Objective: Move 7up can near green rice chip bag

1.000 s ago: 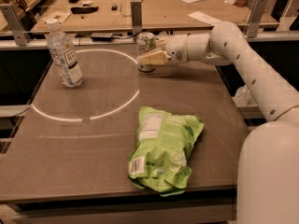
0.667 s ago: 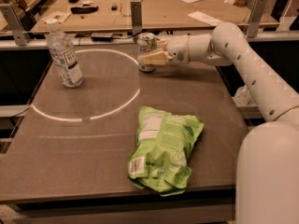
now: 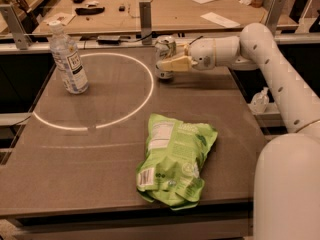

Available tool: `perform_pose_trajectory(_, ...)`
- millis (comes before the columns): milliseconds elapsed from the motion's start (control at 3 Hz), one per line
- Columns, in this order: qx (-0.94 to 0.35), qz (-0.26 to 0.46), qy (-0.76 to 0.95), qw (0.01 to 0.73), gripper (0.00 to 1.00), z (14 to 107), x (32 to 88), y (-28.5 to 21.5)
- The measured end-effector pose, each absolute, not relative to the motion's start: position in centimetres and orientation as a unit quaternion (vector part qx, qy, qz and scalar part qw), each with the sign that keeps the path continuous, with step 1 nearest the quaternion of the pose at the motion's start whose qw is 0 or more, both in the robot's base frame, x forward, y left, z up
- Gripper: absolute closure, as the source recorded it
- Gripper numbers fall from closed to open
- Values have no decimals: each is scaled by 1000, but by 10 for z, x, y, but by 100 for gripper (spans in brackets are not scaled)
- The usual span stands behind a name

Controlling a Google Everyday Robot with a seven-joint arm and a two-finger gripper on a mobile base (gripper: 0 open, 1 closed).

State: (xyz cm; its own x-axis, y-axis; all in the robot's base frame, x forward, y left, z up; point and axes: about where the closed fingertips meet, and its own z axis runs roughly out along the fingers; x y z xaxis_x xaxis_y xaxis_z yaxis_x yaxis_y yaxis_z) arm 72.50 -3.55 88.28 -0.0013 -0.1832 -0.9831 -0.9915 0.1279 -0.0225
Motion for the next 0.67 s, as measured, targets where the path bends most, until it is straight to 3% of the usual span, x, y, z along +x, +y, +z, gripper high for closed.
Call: perform_pose_trajectory(667, -512, 408, 596, 465, 100, 897, 671, -96)
